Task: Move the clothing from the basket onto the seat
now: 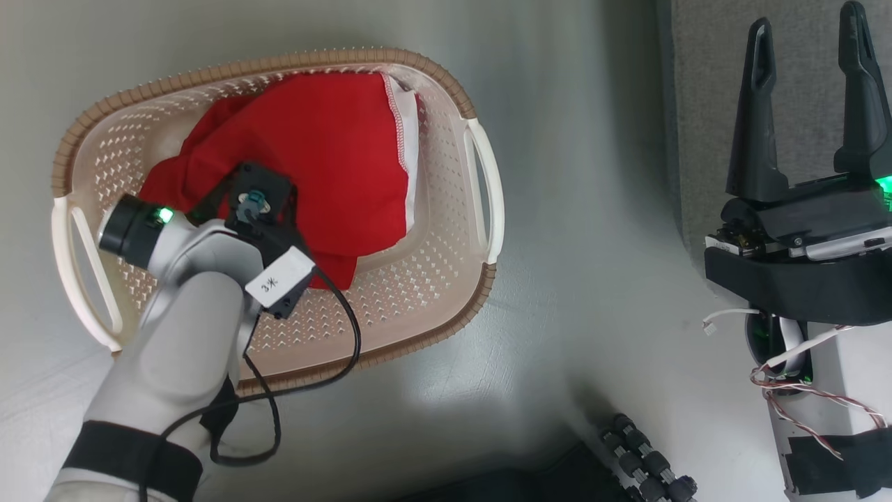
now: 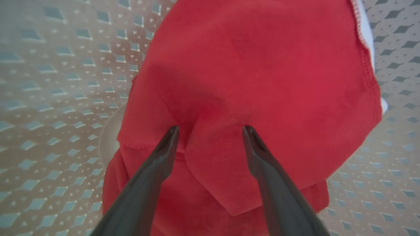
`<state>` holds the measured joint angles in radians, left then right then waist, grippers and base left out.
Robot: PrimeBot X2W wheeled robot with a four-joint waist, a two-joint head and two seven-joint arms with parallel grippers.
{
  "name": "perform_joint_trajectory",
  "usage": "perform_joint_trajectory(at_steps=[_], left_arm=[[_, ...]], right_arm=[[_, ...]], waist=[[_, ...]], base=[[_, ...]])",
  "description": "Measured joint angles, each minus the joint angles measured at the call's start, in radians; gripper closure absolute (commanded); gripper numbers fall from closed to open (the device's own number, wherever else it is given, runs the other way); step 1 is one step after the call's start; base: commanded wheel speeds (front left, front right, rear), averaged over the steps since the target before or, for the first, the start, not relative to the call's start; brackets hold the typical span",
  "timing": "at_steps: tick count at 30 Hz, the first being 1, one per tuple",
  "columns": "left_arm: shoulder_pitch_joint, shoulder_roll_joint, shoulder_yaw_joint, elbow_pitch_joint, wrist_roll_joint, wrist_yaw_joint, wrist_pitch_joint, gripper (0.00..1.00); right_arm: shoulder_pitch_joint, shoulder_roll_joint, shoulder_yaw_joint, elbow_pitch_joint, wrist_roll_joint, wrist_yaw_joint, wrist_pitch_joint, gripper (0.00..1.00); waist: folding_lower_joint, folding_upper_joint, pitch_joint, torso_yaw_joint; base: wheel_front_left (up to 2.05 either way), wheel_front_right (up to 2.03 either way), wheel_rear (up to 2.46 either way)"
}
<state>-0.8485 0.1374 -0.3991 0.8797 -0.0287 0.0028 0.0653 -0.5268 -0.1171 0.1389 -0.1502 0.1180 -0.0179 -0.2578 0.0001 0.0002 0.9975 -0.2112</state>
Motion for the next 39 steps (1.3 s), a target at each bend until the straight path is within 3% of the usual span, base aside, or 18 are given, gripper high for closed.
perform_joint_trajectory(at_steps=[13, 14, 17, 26, 39], left_arm=[[-0.052, 0.002, -0.007, 0.097, 0.026, 0.021, -0.024, 0.0], [-0.055, 0.002, -0.01, 0.105, 0.029, 0.021, -0.025, 0.1], [-0.062, -0.003, -0.025, 0.123, 0.032, 0.013, -0.032, 0.98], [-0.079, -0.026, -0.031, 0.14, 0.026, -0.021, -0.091, 1.0], [-0.052, -0.05, 0.019, 0.104, -0.058, -0.066, -0.305, 1.0]], right_arm=[[-0.013, 0.007, 0.012, -0.001, -0.002, 0.0, 0.0, 0.0], [-0.013, 0.008, 0.013, -0.001, -0.003, 0.0, 0.0, 0.0], [-0.013, 0.011, 0.016, -0.001, -0.004, -0.001, 0.0, 0.0], [-0.014, 0.017, 0.014, 0.009, -0.003, -0.001, 0.0, 0.0], [-0.048, 0.018, 0.012, 0.119, 0.005, 0.017, 0.0, 0.0]], waist=[[0.0, 0.0, 0.014, -0.009], [0.0, 0.0, 0.014, -0.01], [-0.0001, -0.0002, 0.014, -0.014], [0.0, -0.0003, 0.016, -0.019], [-0.0001, -0.0002, -0.031, 0.003]], base=[[0.0, 0.0, 0.0], [0.0, 0.0, 0.0], [0.0, 0.0, 0.0], [0.0, 0.0, 0.0], [0.0, 0.0, 0.0]])
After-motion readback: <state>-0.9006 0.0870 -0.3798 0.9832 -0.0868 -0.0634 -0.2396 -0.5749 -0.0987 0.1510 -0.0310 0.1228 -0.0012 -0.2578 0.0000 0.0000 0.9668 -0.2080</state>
